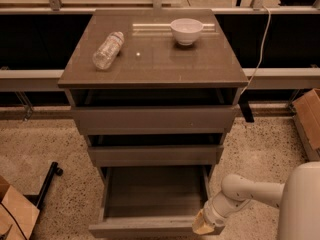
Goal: Close bottom drawer
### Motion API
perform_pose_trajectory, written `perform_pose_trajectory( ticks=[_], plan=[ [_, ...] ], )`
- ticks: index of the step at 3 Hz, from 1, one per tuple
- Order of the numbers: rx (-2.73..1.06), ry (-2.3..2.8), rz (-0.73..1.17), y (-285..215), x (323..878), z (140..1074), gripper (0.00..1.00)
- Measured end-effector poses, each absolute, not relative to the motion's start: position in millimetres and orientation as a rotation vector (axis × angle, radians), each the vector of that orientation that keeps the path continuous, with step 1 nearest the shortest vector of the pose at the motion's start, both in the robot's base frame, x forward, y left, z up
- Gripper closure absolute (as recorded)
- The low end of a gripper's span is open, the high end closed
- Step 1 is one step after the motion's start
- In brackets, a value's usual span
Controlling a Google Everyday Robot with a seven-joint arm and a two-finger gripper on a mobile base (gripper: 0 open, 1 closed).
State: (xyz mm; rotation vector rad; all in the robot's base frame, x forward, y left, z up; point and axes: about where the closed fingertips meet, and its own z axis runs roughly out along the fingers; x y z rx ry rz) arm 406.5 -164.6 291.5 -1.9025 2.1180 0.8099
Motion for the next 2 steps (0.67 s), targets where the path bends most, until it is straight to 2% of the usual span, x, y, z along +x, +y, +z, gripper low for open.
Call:
perform_pose_trajectory(
  ticks=[1,2],
  plan=[
    [-1.758,2.179,0.909,-184,405,253,1.00],
    [-1.728,2.189,0.883,-186,421,244,1.00]
  ],
)
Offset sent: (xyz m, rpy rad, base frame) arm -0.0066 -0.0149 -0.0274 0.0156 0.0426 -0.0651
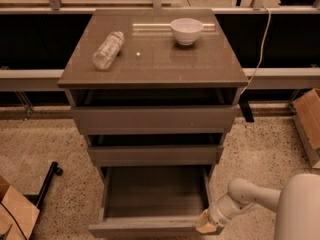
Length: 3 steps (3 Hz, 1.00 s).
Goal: Close bottom drawer
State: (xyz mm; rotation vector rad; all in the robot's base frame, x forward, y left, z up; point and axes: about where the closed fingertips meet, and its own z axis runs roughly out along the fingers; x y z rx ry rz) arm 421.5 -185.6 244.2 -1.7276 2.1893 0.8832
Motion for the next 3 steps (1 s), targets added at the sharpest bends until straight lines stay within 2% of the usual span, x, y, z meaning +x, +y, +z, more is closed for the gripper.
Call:
perform_pose_trajectory(
  ticks=[2,3],
  plan=[
    [-1.835,2.223,0.709,-171,409,192,1.00],
    [-1.829,2.238,0.689,-169,412,163,1.00]
  ],
)
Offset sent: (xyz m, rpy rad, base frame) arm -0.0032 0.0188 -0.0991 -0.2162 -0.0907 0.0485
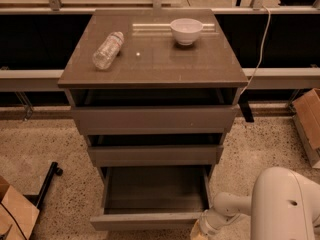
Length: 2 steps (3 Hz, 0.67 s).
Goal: Close bottom drawer
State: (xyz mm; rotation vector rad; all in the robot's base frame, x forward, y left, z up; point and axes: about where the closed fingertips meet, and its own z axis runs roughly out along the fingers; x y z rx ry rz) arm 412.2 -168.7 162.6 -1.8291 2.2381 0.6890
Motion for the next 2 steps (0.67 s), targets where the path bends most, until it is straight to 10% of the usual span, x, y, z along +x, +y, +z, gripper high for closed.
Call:
perform_pose_trajectory(
  ticks=[2],
  plan=[
    [-1.846,2.213,0.655,-156,413,156,1.00]
  ],
)
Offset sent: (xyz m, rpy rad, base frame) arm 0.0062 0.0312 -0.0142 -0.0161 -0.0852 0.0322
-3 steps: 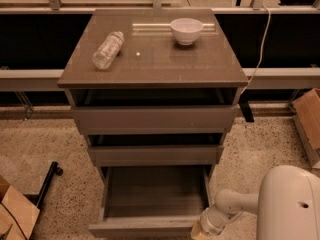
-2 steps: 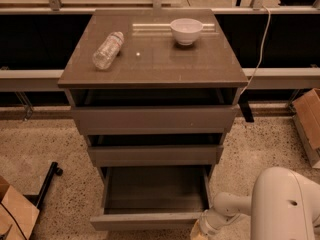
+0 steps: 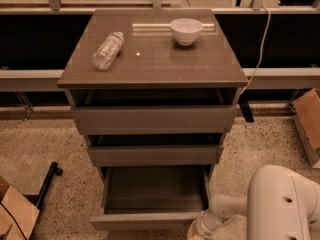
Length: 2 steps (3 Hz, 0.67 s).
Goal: Close bottom drawer
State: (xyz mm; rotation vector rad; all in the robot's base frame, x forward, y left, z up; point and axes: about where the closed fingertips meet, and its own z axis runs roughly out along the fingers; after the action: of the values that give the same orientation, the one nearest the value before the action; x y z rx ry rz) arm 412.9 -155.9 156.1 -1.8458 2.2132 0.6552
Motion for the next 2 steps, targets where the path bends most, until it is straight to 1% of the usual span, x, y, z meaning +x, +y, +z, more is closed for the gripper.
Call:
perform_pose_trajectory(
  ticks=[1,2],
  plan=[
    [-1.908,2.064,0.556,-118.2,448.8,151.0,1.00],
    [-1.908,2.064,0.556,-118.1,448.9,150.9,1.00]
  ],
)
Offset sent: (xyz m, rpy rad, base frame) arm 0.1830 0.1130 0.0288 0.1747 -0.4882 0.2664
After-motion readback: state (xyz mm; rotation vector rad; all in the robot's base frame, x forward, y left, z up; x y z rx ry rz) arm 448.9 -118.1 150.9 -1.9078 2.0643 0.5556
